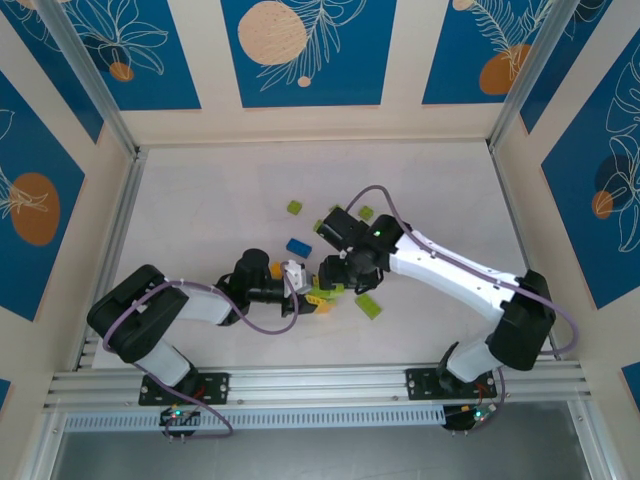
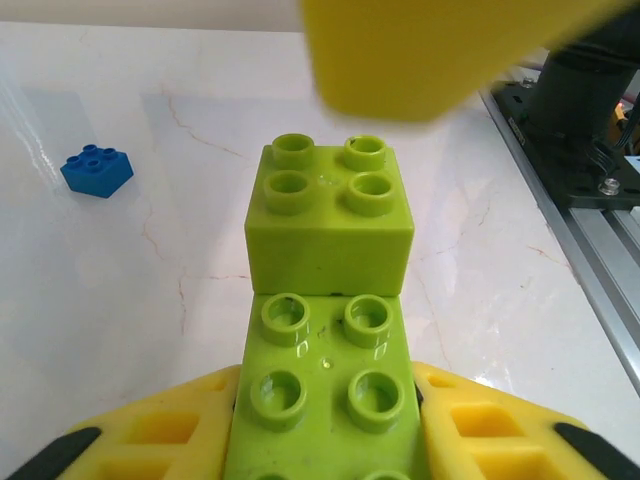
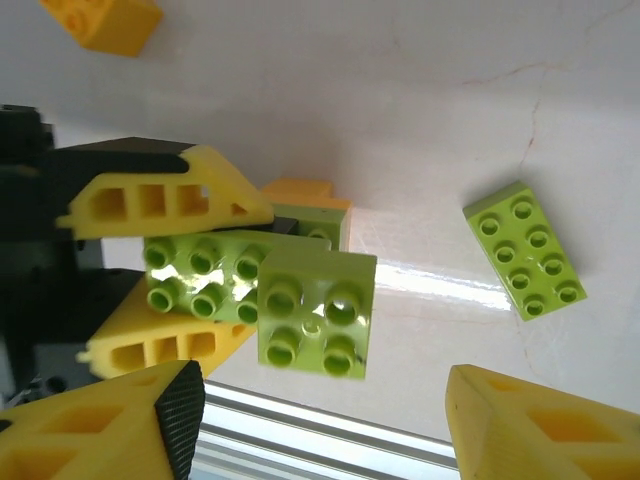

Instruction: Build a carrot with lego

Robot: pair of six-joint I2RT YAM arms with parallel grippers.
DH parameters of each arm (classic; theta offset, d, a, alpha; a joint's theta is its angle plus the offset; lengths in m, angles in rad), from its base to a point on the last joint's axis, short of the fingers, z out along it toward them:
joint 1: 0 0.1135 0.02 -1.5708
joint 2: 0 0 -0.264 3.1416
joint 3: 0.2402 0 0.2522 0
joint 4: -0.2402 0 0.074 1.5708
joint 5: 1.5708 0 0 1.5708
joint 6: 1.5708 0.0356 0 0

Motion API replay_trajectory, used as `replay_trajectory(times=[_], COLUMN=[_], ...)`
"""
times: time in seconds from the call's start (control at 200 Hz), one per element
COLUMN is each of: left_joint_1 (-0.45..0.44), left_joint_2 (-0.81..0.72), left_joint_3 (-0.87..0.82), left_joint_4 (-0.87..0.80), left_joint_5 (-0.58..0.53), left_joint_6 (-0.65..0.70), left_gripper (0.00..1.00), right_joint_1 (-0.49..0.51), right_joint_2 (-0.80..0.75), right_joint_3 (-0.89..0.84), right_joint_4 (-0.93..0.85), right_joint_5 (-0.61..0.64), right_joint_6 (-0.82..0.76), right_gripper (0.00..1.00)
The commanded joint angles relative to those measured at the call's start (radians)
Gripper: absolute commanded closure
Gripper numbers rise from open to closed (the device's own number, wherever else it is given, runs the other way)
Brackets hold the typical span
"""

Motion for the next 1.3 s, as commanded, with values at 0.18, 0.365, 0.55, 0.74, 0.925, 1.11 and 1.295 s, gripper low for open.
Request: replay_trajectory(times=[0.18,0.365,0.55,0.74,0.925,1.11,1.295], left_joint_1=[-0.005,-0.004,-0.004,-0.002,-0.001,-0.001,-0.001], left_joint_2=[0.003,-0.021,-0.026,-0.029,-0.035,-0.057,-0.046], left_joint_3=[0.007,-0.004,0.004,0.001,-0.002,-0.005,0.008], left_joint_4=[-0.04,-0.033,-0.044,-0.035,-0.031,-0.046,-0.061], left_joint_5=[-0.019,-0.016,-0.048,-0.061,-0.043,0.014,0.001], left_joint_6=[0.011,-0.003,-0.023,-0.029,-0.03,-0.031,-0.029], left_gripper=[0.42,0.01,0.0,0.0,0.0,0.0,0.0], right_joint_1=[0.032,0.076,0.091,0.049,0.0,-0.039,-0.065], right_joint_2=[-0.137,-0.162,-0.113,-0.015,0.025,0.017,0.025], right_joint_3=[-0.081,-0.176,-0.207,-0.168,-0.156,-0.162,-0.157], right_joint_4=[-0.09,-0.084,-0.052,-0.031,-0.014,-0.017,-0.013], right_joint_5=[0.005,-0.022,-0.021,-0.019,-0.015,-0.006,-0.001], right_joint_6=[0.048,0.132,0.165,0.115,0.075,0.058,0.03], right_gripper=[0.37,0.46,0.37,0.35,0.35,0.36,0.36])
